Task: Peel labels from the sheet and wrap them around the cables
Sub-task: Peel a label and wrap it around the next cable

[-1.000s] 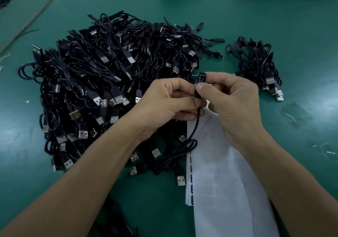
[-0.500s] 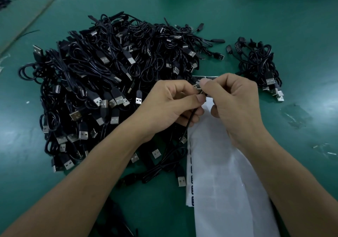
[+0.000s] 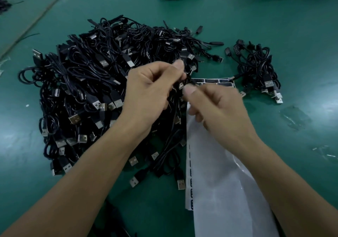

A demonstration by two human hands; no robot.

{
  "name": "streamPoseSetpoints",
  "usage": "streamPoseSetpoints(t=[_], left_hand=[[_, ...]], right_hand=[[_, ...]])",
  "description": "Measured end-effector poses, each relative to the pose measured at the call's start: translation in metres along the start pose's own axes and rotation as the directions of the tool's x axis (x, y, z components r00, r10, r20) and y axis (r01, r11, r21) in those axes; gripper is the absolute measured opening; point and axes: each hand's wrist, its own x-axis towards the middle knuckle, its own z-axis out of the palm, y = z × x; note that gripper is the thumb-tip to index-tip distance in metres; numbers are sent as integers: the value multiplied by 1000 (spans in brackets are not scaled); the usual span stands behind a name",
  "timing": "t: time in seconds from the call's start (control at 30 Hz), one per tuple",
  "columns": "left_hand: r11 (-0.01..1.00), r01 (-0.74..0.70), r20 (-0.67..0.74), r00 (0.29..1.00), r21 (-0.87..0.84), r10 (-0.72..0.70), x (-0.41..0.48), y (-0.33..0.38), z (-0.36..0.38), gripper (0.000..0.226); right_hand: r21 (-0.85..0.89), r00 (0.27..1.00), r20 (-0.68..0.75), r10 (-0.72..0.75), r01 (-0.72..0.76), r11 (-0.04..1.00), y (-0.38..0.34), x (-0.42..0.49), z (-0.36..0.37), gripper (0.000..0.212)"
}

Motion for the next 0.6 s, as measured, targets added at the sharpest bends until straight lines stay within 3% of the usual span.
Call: streamPoseSetpoints(t=[0.13, 0.3, 0.47, 0.6], left_hand=[[995, 63, -105, 992, -73, -70, 3, -1, -1, 34], [991, 77, -181, 979, -107, -95, 7, 2, -11, 36], [956, 138, -207, 959, -258, -194, 12, 6, -17, 37], [925, 190, -172, 951, -328, -256, 12, 9, -18, 42]], right_hand=[[-98, 968, 248, -32, 58, 993, -3, -10, 10, 17], [88, 955, 297, -4, -23, 996, -10, -13, 10, 8], [298, 969, 247, 12, -88, 951, -21, -8, -10, 17], [245, 995, 41, 88, -95, 965, -20, 3, -31, 21]])
